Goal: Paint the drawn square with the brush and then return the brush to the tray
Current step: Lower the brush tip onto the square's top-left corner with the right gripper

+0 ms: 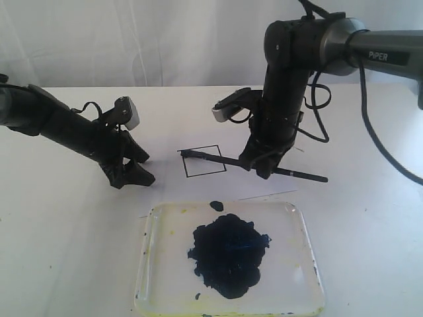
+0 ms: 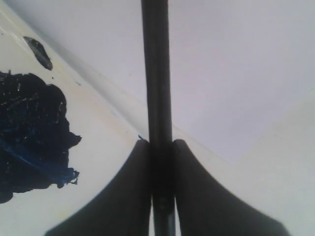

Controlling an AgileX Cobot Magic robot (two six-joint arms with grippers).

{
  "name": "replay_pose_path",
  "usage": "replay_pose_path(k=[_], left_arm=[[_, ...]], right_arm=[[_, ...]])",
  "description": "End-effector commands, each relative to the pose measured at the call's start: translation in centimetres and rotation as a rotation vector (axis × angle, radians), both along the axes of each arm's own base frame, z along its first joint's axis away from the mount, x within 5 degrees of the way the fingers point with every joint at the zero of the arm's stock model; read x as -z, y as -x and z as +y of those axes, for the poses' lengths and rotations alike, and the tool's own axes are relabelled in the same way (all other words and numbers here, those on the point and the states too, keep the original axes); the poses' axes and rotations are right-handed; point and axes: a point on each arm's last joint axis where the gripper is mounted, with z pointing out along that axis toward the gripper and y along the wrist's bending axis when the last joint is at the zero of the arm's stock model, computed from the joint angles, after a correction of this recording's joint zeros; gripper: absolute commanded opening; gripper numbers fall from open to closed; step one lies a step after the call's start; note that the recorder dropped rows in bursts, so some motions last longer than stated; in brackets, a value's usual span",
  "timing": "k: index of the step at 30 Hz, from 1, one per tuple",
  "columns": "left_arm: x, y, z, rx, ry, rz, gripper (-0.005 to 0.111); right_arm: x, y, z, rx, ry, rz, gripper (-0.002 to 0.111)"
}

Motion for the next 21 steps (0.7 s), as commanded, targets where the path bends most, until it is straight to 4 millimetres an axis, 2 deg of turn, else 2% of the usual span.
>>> replay_pose_path(k=[1, 21], left_arm=[[1.32, 0.51, 0.05, 0.032, -0.028, 0.052, 0.072], [1.32, 0.49, 0.06, 0.031, -0.029, 0.051, 0.072]], right_arm=[[0.18, -0.09, -0.06, 0.014, 0.007, 0.005, 0.000], [0.22, -0.16, -0.22, 0.017, 0.025, -0.002, 0.000]])
